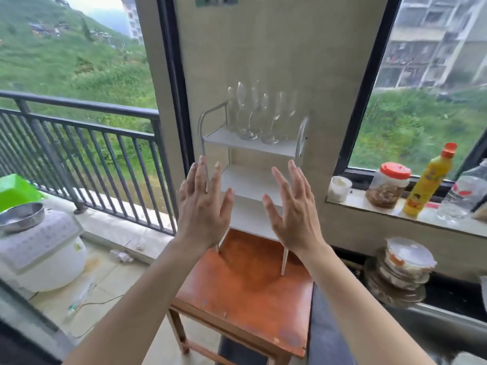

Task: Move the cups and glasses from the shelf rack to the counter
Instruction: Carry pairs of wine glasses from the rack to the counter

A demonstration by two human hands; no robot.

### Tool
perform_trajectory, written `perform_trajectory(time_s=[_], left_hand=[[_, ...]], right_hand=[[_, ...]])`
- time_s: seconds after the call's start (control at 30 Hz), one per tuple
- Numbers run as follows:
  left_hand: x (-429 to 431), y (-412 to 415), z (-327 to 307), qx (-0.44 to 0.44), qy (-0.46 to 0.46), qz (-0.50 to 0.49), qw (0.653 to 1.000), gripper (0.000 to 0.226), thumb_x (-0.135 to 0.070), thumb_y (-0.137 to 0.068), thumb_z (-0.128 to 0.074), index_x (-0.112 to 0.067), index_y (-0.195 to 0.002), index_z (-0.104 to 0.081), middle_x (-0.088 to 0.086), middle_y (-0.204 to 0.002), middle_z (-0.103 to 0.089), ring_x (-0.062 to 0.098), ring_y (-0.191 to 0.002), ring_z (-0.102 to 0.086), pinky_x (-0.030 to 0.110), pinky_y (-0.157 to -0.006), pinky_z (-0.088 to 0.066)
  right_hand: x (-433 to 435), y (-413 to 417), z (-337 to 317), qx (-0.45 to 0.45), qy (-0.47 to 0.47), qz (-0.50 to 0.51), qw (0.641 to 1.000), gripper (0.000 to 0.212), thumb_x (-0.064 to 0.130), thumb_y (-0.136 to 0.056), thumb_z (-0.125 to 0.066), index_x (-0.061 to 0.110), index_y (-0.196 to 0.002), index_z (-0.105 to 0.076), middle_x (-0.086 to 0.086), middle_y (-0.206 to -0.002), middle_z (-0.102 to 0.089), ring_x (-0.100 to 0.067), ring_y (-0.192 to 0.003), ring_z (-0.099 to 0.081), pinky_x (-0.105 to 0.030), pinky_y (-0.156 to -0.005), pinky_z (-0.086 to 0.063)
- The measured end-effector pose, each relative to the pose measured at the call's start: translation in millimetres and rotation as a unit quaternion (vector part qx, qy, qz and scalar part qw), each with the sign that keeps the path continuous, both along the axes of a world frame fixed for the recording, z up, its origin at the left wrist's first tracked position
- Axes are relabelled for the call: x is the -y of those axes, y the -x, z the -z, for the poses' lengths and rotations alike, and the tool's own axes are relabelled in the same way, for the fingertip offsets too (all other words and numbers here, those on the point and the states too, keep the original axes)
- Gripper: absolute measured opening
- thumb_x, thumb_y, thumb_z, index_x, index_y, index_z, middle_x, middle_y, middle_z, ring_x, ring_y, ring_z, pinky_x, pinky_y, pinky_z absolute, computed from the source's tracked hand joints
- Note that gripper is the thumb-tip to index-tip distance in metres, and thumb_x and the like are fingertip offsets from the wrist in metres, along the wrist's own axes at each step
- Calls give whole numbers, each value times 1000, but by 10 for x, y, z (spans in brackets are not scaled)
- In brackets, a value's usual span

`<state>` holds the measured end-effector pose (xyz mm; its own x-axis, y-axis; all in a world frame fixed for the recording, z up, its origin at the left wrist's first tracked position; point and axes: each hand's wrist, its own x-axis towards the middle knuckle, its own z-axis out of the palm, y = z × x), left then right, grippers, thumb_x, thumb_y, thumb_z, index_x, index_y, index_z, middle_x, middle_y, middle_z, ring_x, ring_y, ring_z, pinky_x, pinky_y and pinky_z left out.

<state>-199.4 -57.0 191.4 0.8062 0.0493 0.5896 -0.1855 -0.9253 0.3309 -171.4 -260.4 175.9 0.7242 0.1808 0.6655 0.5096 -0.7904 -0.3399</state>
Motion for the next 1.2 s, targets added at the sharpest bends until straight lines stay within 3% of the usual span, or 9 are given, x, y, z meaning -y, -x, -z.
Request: perform_trajectory(time_s=[0.1, 0.27, 0.47, 0.57, 0.7, 0.8, 0.9, 1.07, 1.2], left_hand=[[-31, -410, -82, 7, -2, 24, 1000, 66, -51, -99, -23, -19, -157, -22, 14, -166, -9, 27, -153, -4, 46, -120, -10], [-37, -1045, -250, 21, 27, 34, 999, 65, -51, -101, -26, -17, -157, -19, 14, -165, -12, 26, -152, -8, 46, -120, -12], [79, -1689, -664, 27, 157, 65, 985, 61, -45, -103, -34, -17, -156, -20, 11, -161, -24, 24, -149, -18, 43, -120, -19], [131, -1972, -774, 22, 236, 77, 968, 58, -46, -103, -36, -26, -155, -21, 5, -159, -29, 19, -146, -22, 32, -113, -18], [130, -2291, -979, 28, 249, 96, 963, 59, -51, -102, -38, -40, -155, -14, 6, -154, -30, 25, -143, -29, 34, -108, -21], [109, -2530, -1157, 26, 196, 105, 975, 54, -56, -100, -33, -48, -151, -19, 5, -149, -29, 24, -138, -31, 47, -110, -29], [119, -2673, -1171, 14, 199, 142, 970, 42, -57, -99, -35, -45, -140, -37, 8, -145, -32, 22, -139, -25, 44, -110, -28], [101, -2690, -1047, 65, 270, 185, 943, 35, -49, -99, -46, -27, -124, -39, -1, -123, -45, 27, -121, -43, 47, -104, -36], [104, -2699, -1060, 84, 286, 199, 933, 37, -49, -98, -48, -20, -116, -35, 3, -117, -48, 22, -109, -52, 47, -93, -45]], right_hand=[[-113, -302, -134, 17, -18, -6, 1000, 60, 38, -103, -53, 18, -156, -33, -18, -165, -22, -36, -151, -25, -50, -118, -33], [-188, -814, -405, 32, -88, -45, 995, 59, 33, -103, -53, 16, -155, -33, -18, -162, -25, -31, -147, -33, -36, -108, -36], [-319, -1347, -838, 29, -188, -61, 980, 65, 28, -101, -58, 16, -157, -27, -16, -160, -28, -25, -148, -29, -21, -110, -22], [-357, -1568, -926, -5, -236, -56, 970, 75, 26, -98, -61, 19, -160, -19, -12, -160, -27, -24, -148, -25, -29, -115, -26], [-357, -1742, -971, -16, -224, -36, 974, 82, 20, -95, -63, 21, -161, -14, -11, -163, -24, -32, -150, -19, -50, -120, -27], [-335, -1862, -1005, -19, -209, -18, 978, 83, 21, -94, -64, 26, -161, -15, -18, -161, -18, -34, -147, -25, -48, -118, -31], [-338, -1945, -1014, -26, -198, 10, 980, 80, 28, -95, -65, 28, -161, -20, -19, -158, -20, -32, -144, -28, -42, -117, -31], [-414, -2015, -994, 18, -206, 53, 977, 61, 33, -94, -67, 25, -148, -40, -2, -133, -41, -28, -128, -44, -28, -97, -36], [-453, -2035, -983, 29, -243, 58, 968, 45, 37, -95, -65, 20, -127, -39, 6, -120, -38, -22, -112, -48, -24, -79, -33]])
